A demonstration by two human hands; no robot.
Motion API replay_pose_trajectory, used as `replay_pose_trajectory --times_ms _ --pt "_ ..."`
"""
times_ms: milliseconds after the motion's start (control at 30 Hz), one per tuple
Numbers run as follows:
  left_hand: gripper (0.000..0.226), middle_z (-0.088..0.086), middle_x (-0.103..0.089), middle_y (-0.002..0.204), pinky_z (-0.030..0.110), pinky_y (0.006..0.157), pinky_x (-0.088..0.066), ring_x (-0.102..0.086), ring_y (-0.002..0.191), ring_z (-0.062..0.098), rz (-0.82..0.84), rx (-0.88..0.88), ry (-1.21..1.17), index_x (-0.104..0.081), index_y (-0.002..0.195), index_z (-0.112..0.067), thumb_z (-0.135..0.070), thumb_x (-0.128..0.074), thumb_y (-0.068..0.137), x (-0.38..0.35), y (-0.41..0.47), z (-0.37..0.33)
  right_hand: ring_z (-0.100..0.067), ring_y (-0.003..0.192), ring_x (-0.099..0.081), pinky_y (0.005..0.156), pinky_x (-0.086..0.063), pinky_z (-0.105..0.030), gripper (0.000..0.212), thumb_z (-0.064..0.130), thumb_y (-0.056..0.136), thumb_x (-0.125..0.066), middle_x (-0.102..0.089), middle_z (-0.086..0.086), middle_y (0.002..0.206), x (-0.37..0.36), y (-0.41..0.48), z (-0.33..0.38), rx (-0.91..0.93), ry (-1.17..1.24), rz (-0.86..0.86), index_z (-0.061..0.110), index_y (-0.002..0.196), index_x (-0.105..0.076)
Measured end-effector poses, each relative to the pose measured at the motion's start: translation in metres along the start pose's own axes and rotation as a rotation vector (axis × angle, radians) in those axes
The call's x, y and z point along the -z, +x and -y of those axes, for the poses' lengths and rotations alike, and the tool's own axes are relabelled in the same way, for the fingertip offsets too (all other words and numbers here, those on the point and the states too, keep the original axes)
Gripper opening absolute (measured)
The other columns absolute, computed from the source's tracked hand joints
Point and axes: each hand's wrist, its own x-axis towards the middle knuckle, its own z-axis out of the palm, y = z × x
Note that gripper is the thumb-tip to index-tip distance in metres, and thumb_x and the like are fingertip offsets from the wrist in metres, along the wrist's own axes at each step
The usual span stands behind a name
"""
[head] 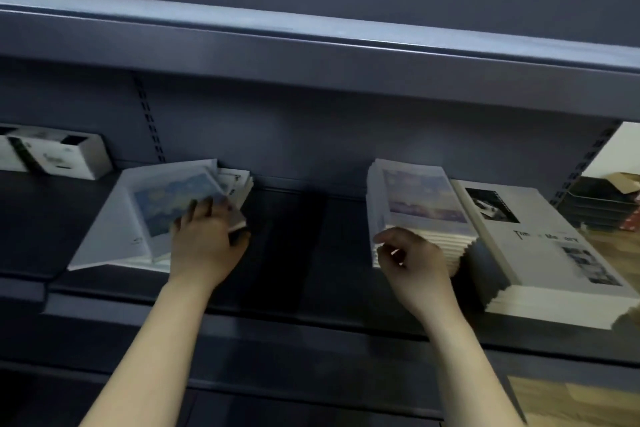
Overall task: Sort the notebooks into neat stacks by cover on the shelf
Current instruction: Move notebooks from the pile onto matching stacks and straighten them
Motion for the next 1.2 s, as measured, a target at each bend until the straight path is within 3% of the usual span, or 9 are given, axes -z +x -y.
replay_pose_trajectory --times_ms 100,267,367,500,733,867,967,1067,1200 --pt "0.061 0.014 -0.047 0.137 0.045 0.1 -0.034 -0.044 0.125 0.034 0.031 0.017 -0.006 -0.045 0.136 -0.014 -0.031 -0.065 0.081 -0.007 0.004 0.011 -0.005 0.078 -0.063 0.075 -0.047 -0.022 0.022 0.01 0.084 -0.063 -0.071 0.011 0.088 -0.021 -0.002 0.006 -0.002 0.016 0.064 0.029 0.091 -0.07" --pt "0.036 0.015 -0.069 0.099 0.038 0.074 -0.047 -0.065 0.086 0.035 -0.094 -0.012 0.023 -0.065 0.115 -0.015 -0.02 -0.065 0.079 -0.01 0.006 0.021 -0.003 0.08 -0.064 0.075 -0.049 -0.019 0.022 0.013 0.085 -0.063 -0.069 0.015 0.086 -0.039 -0.006 0.009 -0.028 0.017 0.148 0.033 0.092 -0.068" --pt "0.012 0.016 -0.067 0.071 0.033 0.053 -0.042 -0.063 0.059 0.035 -0.165 -0.068 0.045 -0.067 0.086 -0.009 -0.02 -0.065 0.081 -0.005 0.009 0.026 0.007 0.079 -0.061 0.07 -0.043 -0.004 0.021 0.014 0.086 -0.064 -0.067 0.019 0.084 -0.044 -0.006 0.008 -0.046 0.034 0.17 0.034 0.092 -0.068" --pt "0.007 0.015 -0.06 0.059 0.027 0.047 -0.035 -0.056 0.044 0.032 -0.277 -0.133 -0.009 -0.062 0.071 -0.005 -0.006 -0.07 0.07 -0.002 0.012 0.029 0.006 0.072 -0.062 0.067 -0.044 -0.008 0.018 0.018 0.087 -0.065 -0.066 0.019 0.077 -0.052 -0.006 0.01 -0.097 0.112 0.209 0.036 0.088 -0.067" --pt "0.016 0.007 -0.063 0.065 0.025 0.043 -0.04 -0.055 0.043 0.028 -0.614 -0.253 -0.177 -0.067 0.075 -0.009 -0.003 -0.074 0.062 0.004 -0.003 0.011 -0.006 0.064 -0.067 0.065 -0.053 -0.027 0.01 0.03 0.092 -0.061 -0.071 0.004 0.074 -0.063 -0.005 0.012 -0.218 0.253 0.287 0.027 0.085 -0.068" --pt "0.013 0.003 -0.068 0.07 0.028 0.043 -0.048 -0.061 0.052 0.023 -0.767 -0.357 -0.323 -0.071 0.076 -0.011 -0.004 -0.064 0.069 0.015 -0.013 -0.012 -0.014 0.067 -0.07 0.059 -0.054 -0.024 0.02 0.031 0.098 -0.051 -0.072 -0.007 0.085 -0.066 -0.003 0.021 -0.397 0.593 0.315 0.018 0.101 -0.066" --pt "0.015 0.003 -0.072 0.081 0.028 0.059 -0.055 -0.068 0.068 0.018 -0.823 -0.491 -0.428 -0.074 0.08 -0.01 0.0 -0.066 0.072 0.019 -0.023 -0.035 -0.023 0.083 -0.073 0.068 -0.058 -0.03 0.037 0.044 0.099 -0.039 -0.075 -0.008 0.093 -0.062 0.002 0.027 -0.488 0.798 0.382 0.018 0.11 -0.063" --pt "0.011 0.005 -0.073 0.088 0.032 0.07 -0.057 -0.07 0.078 0.018 -0.805 -0.637 -0.478 -0.075 0.086 -0.008 -0.004 -0.069 0.078 0.014 -0.038 -0.057 -0.029 0.097 -0.071 0.076 -0.056 -0.036 0.065 0.069 0.082 -0.035 -0.074 -0.011 0.104 -0.053 0.011 0.031 -0.495 1.096 0.494 0.02 0.116 -0.06" --pt "0.009 0.006 -0.073 0.097 0.034 0.076 -0.057 -0.07 0.09 0.017 -0.714 -0.809 -0.508 -0.076 0.091 -0.009 -0.009 -0.069 0.084 0.001 -0.058 -0.08 -0.032 0.117 -0.06 0.085 -0.054 -0.041 0.078 0.069 0.077 -0.058 -0.061 -0.017 0.129 -0.036 0.019 0.032 -0.422 1.513 0.462 0.017 0.134 -0.052"
